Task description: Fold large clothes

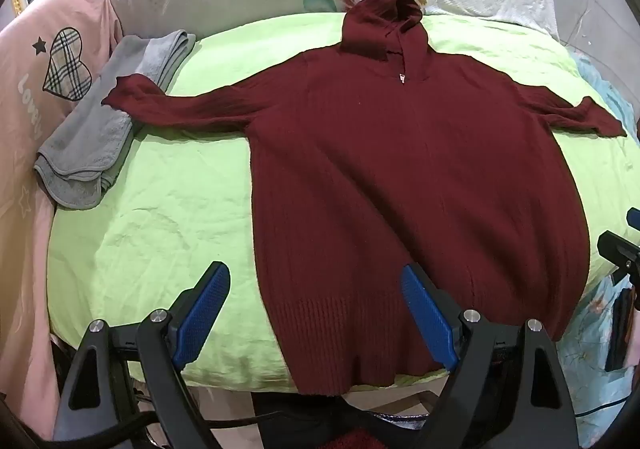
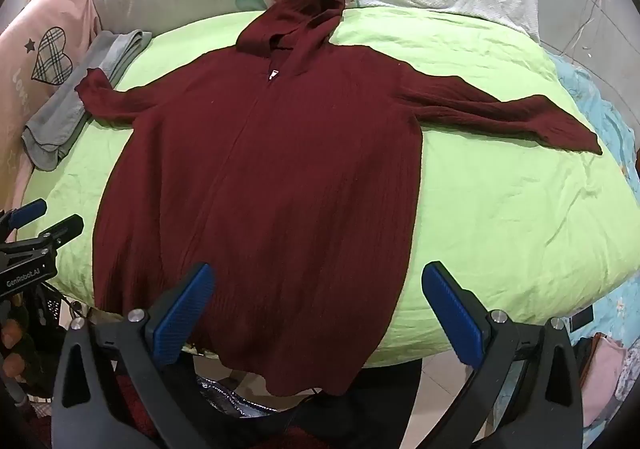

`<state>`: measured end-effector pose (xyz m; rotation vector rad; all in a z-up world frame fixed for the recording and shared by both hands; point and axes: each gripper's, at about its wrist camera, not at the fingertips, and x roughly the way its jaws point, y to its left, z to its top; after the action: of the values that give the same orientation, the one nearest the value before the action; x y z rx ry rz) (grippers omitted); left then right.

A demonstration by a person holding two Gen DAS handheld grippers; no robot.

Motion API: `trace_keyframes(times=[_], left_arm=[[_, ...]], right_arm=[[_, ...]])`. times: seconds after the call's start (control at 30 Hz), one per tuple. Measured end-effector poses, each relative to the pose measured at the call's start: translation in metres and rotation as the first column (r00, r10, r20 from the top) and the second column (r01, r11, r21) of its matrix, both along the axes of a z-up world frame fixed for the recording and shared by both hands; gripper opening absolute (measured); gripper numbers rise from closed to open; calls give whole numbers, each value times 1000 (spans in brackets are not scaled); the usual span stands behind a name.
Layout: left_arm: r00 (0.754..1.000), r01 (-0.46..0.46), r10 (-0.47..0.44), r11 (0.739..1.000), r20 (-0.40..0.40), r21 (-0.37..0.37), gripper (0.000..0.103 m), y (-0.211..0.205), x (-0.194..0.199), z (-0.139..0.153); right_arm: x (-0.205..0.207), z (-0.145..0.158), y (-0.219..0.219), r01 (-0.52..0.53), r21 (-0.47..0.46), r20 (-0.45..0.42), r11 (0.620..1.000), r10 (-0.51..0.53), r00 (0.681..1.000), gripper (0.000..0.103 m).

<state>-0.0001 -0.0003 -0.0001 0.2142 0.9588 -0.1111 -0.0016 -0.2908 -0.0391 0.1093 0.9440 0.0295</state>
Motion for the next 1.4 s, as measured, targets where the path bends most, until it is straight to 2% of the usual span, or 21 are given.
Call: trace_keyframes(times=[0.4, 0.57, 1.23, 1.4], left_arm=[[1000, 0, 0, 1000, 1, -5, 88, -6, 11, -5], [1000, 2, -2, 1000, 4, -4, 88, -4, 1, 0], [1000, 5, -5, 1000, -12, 2, 88, 1, 6, -2], [1000, 14, -14, 1000, 11, -6, 88, 1, 9, -3]], right_arm=[[-3, 2, 1, -12, 17, 21, 1000, 11, 1000, 103], [-3, 2, 2, -17, 29, 20, 999, 17, 1000, 103], [2, 5, 1, -20, 53, 34, 998, 18, 999, 103], [3, 5, 0, -21, 64, 49, 998, 18, 999, 103]])
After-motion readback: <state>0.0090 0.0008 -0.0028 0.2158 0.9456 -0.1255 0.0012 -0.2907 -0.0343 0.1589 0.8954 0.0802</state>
